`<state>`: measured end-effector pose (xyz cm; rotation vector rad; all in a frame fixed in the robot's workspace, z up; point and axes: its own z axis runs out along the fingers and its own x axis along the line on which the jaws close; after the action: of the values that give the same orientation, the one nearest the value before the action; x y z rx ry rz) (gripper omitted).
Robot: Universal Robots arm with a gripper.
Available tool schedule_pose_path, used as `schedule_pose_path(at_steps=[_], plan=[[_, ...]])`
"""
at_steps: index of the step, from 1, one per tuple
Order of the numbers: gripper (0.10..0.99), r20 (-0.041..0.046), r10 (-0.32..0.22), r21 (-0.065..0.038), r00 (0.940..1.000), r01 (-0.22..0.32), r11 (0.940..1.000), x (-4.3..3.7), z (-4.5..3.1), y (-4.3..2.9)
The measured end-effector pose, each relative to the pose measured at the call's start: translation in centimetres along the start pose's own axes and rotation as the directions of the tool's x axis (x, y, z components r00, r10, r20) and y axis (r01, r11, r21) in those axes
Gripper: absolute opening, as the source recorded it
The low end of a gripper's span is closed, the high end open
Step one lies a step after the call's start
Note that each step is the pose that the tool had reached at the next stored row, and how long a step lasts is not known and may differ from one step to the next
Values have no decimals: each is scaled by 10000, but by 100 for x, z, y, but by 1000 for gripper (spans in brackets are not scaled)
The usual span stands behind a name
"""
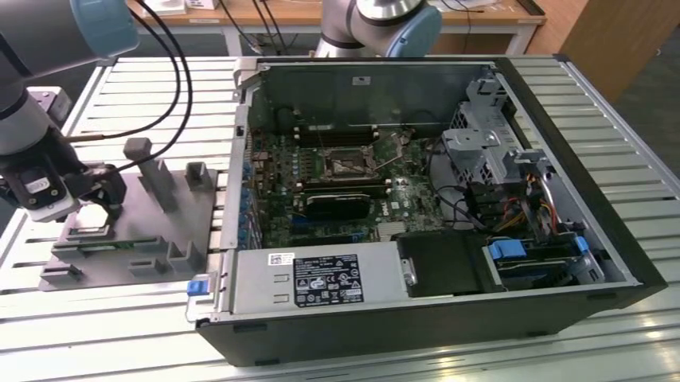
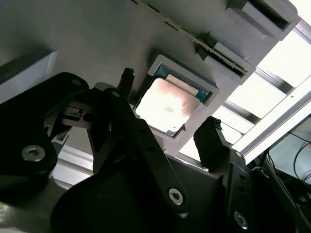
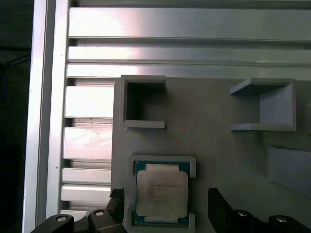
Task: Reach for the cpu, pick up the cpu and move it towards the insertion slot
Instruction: 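Pick up the cpu and move it towards the insertion slot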
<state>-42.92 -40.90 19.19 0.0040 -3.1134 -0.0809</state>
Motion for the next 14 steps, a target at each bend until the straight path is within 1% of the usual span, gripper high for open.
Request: schedule_pose_path(at_steps=[9, 13, 14], plan=[[776, 9, 227, -3, 9997, -227, 9997, 13, 70, 21], [761, 11, 236, 36, 9997, -236, 9997, 13, 96, 22], [694, 12, 236, 46, 9997, -236, 9997, 13, 102, 23]])
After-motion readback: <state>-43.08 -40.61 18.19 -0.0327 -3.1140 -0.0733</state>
